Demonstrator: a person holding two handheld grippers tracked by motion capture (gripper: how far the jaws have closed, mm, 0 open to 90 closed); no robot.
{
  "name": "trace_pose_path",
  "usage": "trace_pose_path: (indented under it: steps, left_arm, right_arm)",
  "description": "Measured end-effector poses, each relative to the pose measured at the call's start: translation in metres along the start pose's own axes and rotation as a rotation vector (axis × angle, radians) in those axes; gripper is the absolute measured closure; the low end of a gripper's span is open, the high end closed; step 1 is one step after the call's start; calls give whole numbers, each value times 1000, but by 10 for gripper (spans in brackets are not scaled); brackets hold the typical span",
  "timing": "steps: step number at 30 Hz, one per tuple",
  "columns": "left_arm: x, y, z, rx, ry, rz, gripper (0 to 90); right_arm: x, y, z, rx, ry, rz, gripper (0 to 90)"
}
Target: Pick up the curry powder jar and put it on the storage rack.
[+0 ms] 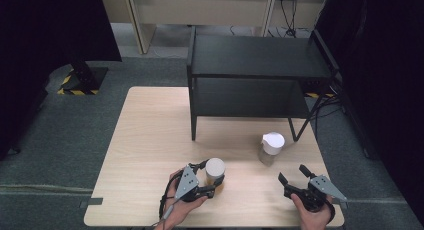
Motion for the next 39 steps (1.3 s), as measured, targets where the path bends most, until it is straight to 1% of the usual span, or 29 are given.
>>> trace_pose_path:
  steps: [2, 5, 7, 11, 14, 15, 18, 19, 20, 21, 23, 26, 28, 32, 34, 39]
  left_arm:
    - [0, 0, 0, 0, 0, 1, 330]
    - [1, 0, -2, 12, -9, 3, 332]
    - [2, 1, -3, 14, -11, 6, 333]
    - [6, 2, -4, 26, -17, 25, 334]
    - [10, 1, -4, 34, -25, 19, 334]
    - [15, 0, -5, 45, -27, 8, 334]
    - [27, -2, -5, 60, -22, -16, 334]
    - [27, -2, -5, 60, -22, -16, 334]
    - [31, -3, -5, 65, -22, -27, 334]
    - [41, -4, -5, 76, -28, -47, 334]
    - [51, -5, -4, 92, -30, -66, 334]
    - [68, -6, -1, 120, -18, -87, 334]
    - [80, -6, 1, 135, -19, -98, 334]
    - [101, -3, 5, 167, 0, -124, 334]
    - [111, -2, 7, 178, 9, -135, 334]
    - [134, 2, 11, 189, 30, -152, 334]
  right_arm:
    - [0, 0, 0, 1, -1, 2, 88]
    - [0, 0, 0, 1, 0, 1, 88]
    - [0, 0, 0, 1, 0, 0, 88]
    - [0, 0, 0, 2, 1, 0, 88]
    - [0, 0, 0, 2, 3, 1, 88]
    - [0, 0, 0, 2, 3, 1, 88]
    - [0, 0, 0, 0, 1, 1, 88]
    - [0, 0, 0, 0, 1, 1, 88]
    - [0, 0, 0, 0, 1, 1, 88]
    - [0, 0, 0, -1, 2, 0, 88]
    - [0, 0, 0, -2, 2, -1, 88]
    - [0, 0, 0, -3, 2, -1, 88]
    - [0, 0, 0, -2, 2, -1, 88]
    - [0, 0, 0, -2, 5, -1, 88]
    - [0, 0, 0, -2, 5, -2, 88]
    - [0, 0, 0, -2, 4, -2, 89]
Point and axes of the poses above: each handheld gripper's, and its own axes: y roughly forward along the jaws, x roughly out of its top, z roughly to its left, the point moved 8 cm from there along y, roughly forward along the jaws, and after that the axes turned 4 degrees about y, right-handed, at the moved point
